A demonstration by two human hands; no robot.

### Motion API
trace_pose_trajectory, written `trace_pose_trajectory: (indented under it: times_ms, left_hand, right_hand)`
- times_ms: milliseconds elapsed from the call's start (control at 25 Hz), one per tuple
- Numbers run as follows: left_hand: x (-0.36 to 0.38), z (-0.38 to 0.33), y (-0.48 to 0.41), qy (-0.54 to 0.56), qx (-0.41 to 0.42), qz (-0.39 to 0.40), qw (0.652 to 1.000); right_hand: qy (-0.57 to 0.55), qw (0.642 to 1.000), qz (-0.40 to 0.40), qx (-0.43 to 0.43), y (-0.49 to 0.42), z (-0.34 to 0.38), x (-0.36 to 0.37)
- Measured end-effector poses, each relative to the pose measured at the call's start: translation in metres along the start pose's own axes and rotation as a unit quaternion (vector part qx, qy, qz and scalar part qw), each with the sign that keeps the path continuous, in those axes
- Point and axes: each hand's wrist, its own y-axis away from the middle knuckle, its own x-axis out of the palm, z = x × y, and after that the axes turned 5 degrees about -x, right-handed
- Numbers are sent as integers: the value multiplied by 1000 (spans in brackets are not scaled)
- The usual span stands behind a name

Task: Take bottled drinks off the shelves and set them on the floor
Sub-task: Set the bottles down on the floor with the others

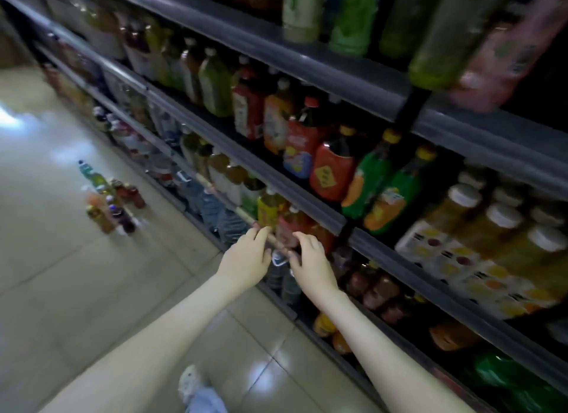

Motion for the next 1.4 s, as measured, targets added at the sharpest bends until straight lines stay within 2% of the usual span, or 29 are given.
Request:
trace_pose_trajectory:
  times_ms: [280,480,720,960,1080,1200,1400]
  left_hand:
    - [-97,232,-35,-4,-109,-33,993]
    - [-160,369,-57,-11,-182,-41,982]
    - [-192,517,-114,19,-268,-34,963]
    - [-213,702,-229,15,-296,-10,955]
    - [-210,809,-294,8,-305,26,952]
    - [-177,895,-341,26,-322,61,944]
    - [-46,1027,-408,87,-321,136,933]
  right_hand:
    - [2,995,75,-58,-142,160,143]
    - [2,988,118,-95,-225,257,224]
    - [12,980,168,-104,-341,319,338]
    - [2,974,215,-70,-504,362,487]
    - [26,966,258,-23,-591,374,583]
    - [39,953,298,35,-648,369,672]
    - [81,937,328,89,-708,298,862]
